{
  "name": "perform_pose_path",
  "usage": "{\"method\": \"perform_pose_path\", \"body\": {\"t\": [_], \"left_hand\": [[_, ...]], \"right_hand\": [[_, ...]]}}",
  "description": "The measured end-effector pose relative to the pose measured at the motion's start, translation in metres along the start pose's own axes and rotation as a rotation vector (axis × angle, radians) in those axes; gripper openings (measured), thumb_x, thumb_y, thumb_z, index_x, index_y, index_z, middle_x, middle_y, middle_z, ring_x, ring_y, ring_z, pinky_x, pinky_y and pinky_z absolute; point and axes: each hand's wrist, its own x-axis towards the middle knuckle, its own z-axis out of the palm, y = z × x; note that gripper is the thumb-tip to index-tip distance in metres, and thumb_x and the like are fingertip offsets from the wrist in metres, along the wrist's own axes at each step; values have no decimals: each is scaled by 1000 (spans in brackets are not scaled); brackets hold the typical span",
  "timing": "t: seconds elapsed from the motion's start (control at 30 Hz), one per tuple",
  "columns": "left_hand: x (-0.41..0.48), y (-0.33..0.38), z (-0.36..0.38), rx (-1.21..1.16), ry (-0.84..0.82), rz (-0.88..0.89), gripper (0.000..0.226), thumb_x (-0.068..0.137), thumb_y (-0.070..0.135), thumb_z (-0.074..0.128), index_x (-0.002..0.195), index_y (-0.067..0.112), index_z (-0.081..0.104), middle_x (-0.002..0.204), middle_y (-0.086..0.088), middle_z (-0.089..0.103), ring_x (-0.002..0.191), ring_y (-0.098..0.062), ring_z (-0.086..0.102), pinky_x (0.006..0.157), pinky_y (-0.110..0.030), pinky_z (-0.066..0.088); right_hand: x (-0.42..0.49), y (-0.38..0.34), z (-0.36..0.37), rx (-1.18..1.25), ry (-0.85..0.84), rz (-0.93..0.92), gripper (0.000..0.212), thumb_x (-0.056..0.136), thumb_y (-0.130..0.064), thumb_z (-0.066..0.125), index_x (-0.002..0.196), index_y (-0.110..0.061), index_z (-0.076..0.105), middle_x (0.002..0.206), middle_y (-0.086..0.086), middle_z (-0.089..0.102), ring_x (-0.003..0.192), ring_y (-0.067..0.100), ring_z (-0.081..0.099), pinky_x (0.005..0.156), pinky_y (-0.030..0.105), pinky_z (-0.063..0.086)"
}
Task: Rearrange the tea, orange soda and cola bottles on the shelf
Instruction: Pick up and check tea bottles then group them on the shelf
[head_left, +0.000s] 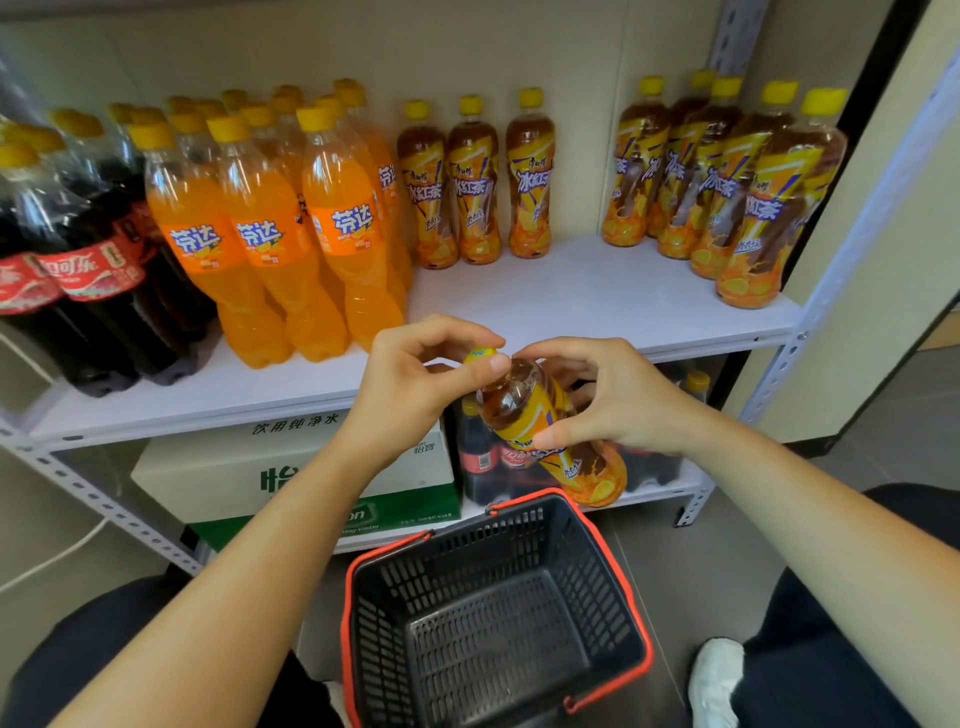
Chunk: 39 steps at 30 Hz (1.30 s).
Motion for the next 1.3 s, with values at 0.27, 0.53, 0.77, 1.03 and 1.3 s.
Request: {"method": "perform_pose_path", "body": {"t": [0.27, 0.53, 0.77, 1.03, 1.3], "left_hand": [[0, 2, 8, -115, 31, 149, 31, 84, -2, 74, 114, 7, 73, 111, 3, 78, 111, -19, 72, 88, -25, 58], [-4, 2, 20, -6, 270, 219, 21, 83, -4, 78, 102, 5, 76, 103, -3, 78, 96, -13, 75, 81, -23, 57], [-6, -4, 14, 62, 53, -59, 21, 89, 15, 76, 110, 19, 75, 108, 6, 77, 90, -7, 69, 72, -31, 58], [-7, -13, 14, -115, -226, -137, 72, 73, 7, 88, 135, 31, 61, 124, 8, 69, 98, -11, 70, 81, -27, 58], [3, -11, 19, -388, 82, -155, 39, 88, 21, 74, 126, 15, 67, 114, 1, 74, 99, -17, 72, 71, -33, 62]], "right_hand": [[-3, -5, -8, 193, 6, -13, 70, 61, -24, 94, 116, -56, 67, 122, -1, 72, 112, 13, 69, 90, 29, 58], [-3, -1, -4, 373, 4, -10, 71, 68, -8, 88, 127, -42, 65, 122, 15, 71, 113, 24, 69, 86, 30, 58], [4, -3, -9, 638, 258, 142, 62, 70, -22, 84, 129, -20, 63, 114, 19, 74, 102, 32, 73, 84, 46, 62], [12, -3, -23, 1078, 579, 411, 40, 94, -31, 71, 118, 0, 65, 98, 19, 77, 87, 29, 78, 62, 39, 62], [4, -3, -21, 1098, 277, 437, 58, 78, -14, 77, 132, -6, 59, 125, 29, 67, 109, 34, 72, 85, 40, 62]]}}
